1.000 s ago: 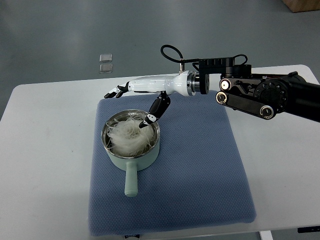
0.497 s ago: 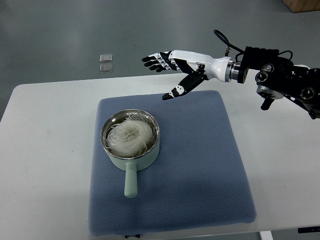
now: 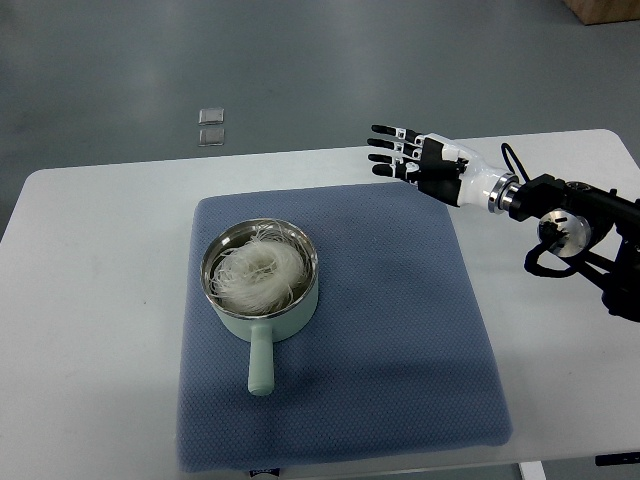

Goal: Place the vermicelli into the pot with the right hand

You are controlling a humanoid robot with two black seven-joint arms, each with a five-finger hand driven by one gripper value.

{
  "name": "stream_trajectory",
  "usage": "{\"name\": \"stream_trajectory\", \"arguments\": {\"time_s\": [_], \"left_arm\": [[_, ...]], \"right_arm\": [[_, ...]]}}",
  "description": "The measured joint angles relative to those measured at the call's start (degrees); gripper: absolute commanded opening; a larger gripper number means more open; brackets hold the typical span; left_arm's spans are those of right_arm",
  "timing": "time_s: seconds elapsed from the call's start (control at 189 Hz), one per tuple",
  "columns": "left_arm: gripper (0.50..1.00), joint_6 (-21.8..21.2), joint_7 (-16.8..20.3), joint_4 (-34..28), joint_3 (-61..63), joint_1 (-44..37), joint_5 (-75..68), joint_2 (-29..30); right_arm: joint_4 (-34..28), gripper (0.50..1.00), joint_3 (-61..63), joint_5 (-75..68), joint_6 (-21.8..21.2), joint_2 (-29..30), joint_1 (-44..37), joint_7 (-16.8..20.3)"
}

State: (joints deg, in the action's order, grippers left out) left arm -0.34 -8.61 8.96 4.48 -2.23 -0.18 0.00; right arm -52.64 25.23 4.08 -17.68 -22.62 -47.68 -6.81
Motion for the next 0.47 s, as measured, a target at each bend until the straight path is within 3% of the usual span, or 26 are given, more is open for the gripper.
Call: {"name": "stream_trajectory", "arguments": {"time_s": [0.148,0.466], "left_arm": [[1.000,0.0,0.0,0.0,0.0,0.0,0.0,0.0],[1.000,0.0,0.0,0.0,0.0,0.0,0.0,0.0]], "right_arm": [[0.1,0.924,0.4,-7.6,2.2,0.7,1.8,0.1],[0.2,0.924,2.6,-8.5,2.6,1.2,2.5,-0.1]]}}
